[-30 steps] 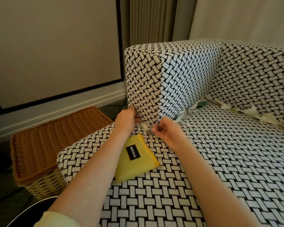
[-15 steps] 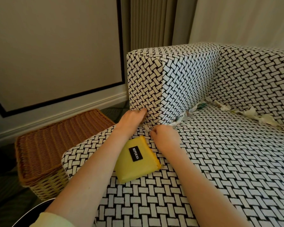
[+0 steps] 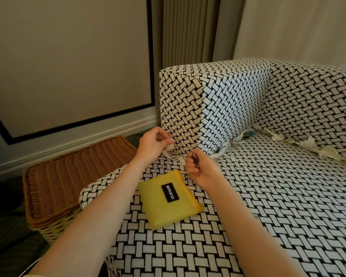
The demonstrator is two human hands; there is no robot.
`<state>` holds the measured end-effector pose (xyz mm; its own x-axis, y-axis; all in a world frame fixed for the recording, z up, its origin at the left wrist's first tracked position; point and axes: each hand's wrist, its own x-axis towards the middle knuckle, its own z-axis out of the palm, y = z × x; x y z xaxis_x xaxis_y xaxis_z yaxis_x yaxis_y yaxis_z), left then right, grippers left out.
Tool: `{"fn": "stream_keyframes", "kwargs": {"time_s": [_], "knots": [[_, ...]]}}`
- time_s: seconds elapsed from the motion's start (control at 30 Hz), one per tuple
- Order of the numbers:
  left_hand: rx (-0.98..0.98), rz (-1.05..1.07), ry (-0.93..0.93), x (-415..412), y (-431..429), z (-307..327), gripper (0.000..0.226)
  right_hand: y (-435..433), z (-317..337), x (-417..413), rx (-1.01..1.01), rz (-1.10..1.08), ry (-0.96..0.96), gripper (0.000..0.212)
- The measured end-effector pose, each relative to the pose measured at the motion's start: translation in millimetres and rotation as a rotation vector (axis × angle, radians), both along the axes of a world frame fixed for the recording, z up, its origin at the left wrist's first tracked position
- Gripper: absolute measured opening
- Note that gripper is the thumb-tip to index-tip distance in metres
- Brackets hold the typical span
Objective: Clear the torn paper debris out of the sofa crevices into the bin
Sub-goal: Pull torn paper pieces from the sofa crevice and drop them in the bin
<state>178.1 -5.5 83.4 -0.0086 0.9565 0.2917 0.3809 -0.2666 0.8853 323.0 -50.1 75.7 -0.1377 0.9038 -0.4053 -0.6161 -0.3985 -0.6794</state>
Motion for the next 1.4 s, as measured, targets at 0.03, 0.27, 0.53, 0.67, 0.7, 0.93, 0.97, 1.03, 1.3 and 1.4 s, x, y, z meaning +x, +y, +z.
{"fn": "stream_keyframes", "kwargs": {"time_s": [0.03, 0.27, 0.53, 0.67, 0.7, 0.93, 0.97, 1.03, 1.3, 1.4], "knots": [[-0.013, -0.027, -0.069, -2, -2, 6, 0.017, 1, 1, -5, 0.009, 0.006, 0.027, 0.021], [-0.155, -0.262, 0.053, -1, -11, 25, 0.017, 10, -1, -20, 0.004, 0.012, 0.159, 0.054], [-0.072, -0.052, 0.308, 4, 5, -1, 0.012, 14, -3, -9, -0.115, 0.056, 0.173, 0.023], [-0.067, 0.022, 0.536, 12, 8, -18, 0.017, 11, -1, -8, -0.075, 0.092, 0.071, 0.020], [-0.071, 0.037, 0.587, 15, 6, -19, 0.023, 10, 0, -9, -0.064, 0.099, 0.053, 0.018], [0.076, 0.049, 1.010, 26, 2, -9, 0.032, 8, -2, -8, -0.029, 0.088, -0.030, 0.019], [0.104, 0.040, 1.058, 25, 3, -9, 0.032, 7, -2, -7, -0.023, 0.084, -0.033, 0.020], [0.179, 0.008, 1.166, 24, 1, -8, 0.035, 5, -1, -7, -0.028, 0.055, -0.013, 0.021], [0.123, -0.049, 0.439, 15, -10, 16, 0.017, 1, 5, -15, -0.008, -0.020, 0.012, 0.033], [-0.074, -0.239, 0.270, 13, -15, 34, 0.036, 1, 5, -17, -0.017, -0.043, 0.067, 0.036]]}}
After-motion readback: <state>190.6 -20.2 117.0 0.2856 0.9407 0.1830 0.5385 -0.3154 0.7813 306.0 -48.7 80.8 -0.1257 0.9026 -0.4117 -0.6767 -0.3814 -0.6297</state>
